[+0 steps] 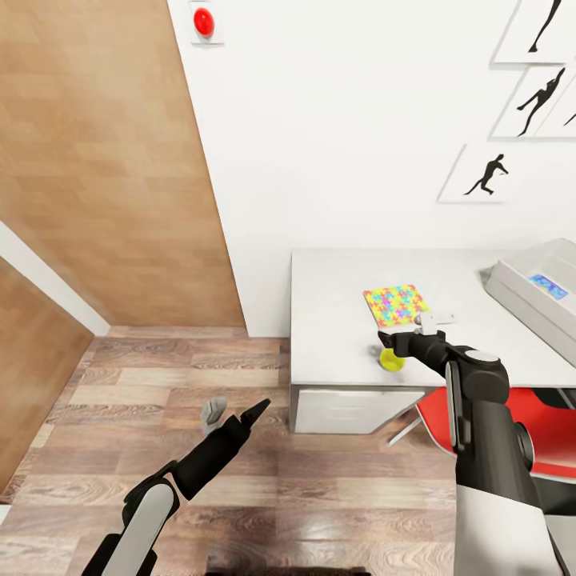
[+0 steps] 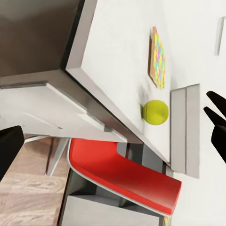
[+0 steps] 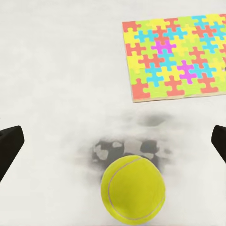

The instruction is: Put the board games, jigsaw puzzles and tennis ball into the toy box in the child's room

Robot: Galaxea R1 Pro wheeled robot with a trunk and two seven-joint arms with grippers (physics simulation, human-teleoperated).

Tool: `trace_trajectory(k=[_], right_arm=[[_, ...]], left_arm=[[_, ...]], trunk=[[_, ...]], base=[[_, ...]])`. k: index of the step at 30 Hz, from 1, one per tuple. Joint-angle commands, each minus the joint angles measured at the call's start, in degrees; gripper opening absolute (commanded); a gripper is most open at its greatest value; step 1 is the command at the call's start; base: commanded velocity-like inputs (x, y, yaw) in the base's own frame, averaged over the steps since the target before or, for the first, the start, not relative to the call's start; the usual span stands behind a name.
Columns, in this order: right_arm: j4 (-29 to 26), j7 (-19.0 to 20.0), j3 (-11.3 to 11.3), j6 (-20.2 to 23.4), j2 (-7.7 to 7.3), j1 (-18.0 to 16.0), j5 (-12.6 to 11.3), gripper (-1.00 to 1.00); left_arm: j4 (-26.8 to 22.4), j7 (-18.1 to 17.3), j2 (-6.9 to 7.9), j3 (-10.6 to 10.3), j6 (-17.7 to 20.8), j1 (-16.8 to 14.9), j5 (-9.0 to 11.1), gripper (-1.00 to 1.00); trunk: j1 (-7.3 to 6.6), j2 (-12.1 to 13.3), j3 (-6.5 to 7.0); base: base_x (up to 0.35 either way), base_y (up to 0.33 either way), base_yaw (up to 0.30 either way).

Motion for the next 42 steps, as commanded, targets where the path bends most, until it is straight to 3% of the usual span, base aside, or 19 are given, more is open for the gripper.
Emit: trace_trajectory(k=[1, 42], right_arm=[[-0.06, 0.60, -0.10, 0.14, 0.06, -0.07, 0.60, 1.00], [-0.06, 0.61, -0.02, 0.14, -0.43, 0.09, 0.44, 1.00]], left_arm=[[-0.02, 0.01, 0.02, 0.00, 0.23, -0.03, 0.34, 1.00], [-0.02, 0.01, 0.01, 0.01, 0.20, -0.03, 0.33, 1.00]], trunk=[[0.03, -0.10, -0.17], [0.03, -0.10, -3.93]], base=[[0.000, 0.000, 0.000], [0.000, 0.000, 0.000]])
